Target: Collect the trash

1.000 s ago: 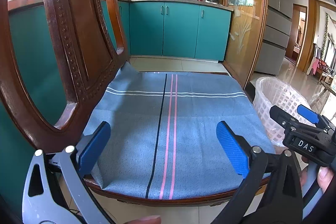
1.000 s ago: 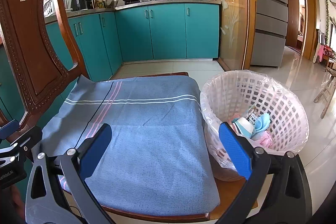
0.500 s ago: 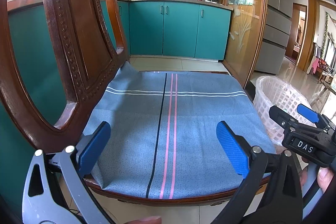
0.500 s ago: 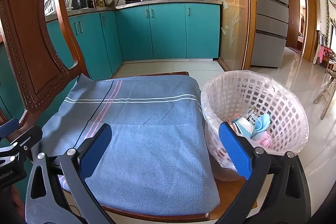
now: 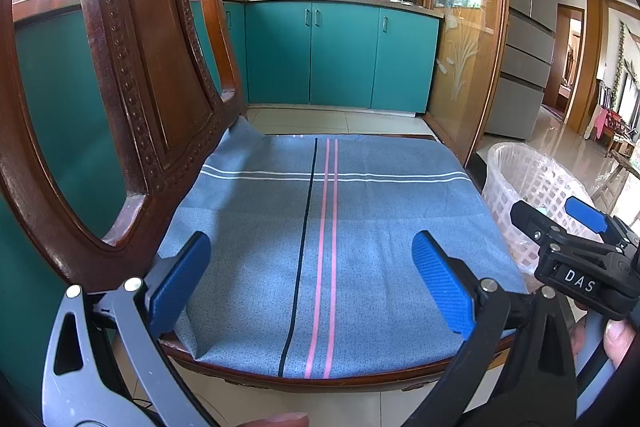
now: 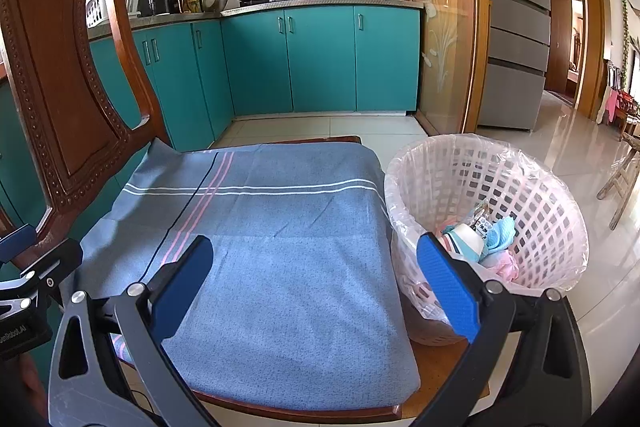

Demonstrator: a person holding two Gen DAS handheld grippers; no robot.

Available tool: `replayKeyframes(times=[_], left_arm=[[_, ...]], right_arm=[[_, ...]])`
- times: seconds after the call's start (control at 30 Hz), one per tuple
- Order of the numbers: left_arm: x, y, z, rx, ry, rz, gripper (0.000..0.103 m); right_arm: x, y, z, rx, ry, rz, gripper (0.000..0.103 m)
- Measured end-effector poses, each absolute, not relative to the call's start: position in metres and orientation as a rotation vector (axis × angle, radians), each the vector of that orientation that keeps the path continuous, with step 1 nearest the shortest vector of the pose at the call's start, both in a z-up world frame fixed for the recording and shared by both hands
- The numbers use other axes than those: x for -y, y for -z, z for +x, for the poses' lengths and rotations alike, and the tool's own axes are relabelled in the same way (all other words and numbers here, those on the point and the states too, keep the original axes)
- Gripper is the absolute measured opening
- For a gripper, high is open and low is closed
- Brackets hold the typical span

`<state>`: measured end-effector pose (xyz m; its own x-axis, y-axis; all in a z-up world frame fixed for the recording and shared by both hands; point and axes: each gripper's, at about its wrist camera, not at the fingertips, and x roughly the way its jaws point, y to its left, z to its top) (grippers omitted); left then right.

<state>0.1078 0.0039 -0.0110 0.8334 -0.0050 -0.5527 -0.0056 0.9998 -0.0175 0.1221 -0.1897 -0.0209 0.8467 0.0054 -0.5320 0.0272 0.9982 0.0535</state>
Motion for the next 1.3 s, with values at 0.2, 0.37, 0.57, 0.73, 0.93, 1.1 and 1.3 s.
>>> replayKeyframes(times=[0.2, 0.37, 0.57, 0.73, 0.93, 1.1, 1.3], left_arm=[[-0.005, 0.011, 0.108, -0.585, -0.001, -0.02, 0.1], [-0.005, 0.011, 0.107, -0.588, -0.001, -0.019, 0.1], [-0.005, 0.011, 0.107, -0.591, 0.001, -0.017, 0.1], [-0.004, 0.011, 0.107, -0.594, 0.003, -0.015, 0.1], [-0.004, 0.011, 0.106, -0.595, 0.001, -0.015, 0.1], [-0.004, 0.011, 0.105, -0.592, 0.003, -0.017, 0.1], [-0.004, 0.011, 0.105, -0.589, 0.007, -0.015, 0.1]], right_arm=[[0.189, 0.021, 0.122, -0.562, 0.011, 0.059, 0.099], [0.188, 0.022, 0.122, -0.563, 0.01, 0.056, 0.099], [0.188, 0.024, 0.123, -0.572, 0.011, 0.061, 0.099], [0.187, 0.025, 0.123, -0.573, 0.01, 0.058, 0.099], [0.185, 0.026, 0.123, -0.578, 0.01, 0.051, 0.099], [0.181, 0.027, 0.124, -0.582, 0.006, 0.041, 0.099], [0.178, 0.026, 0.123, -0.58, 0.001, 0.036, 0.099]])
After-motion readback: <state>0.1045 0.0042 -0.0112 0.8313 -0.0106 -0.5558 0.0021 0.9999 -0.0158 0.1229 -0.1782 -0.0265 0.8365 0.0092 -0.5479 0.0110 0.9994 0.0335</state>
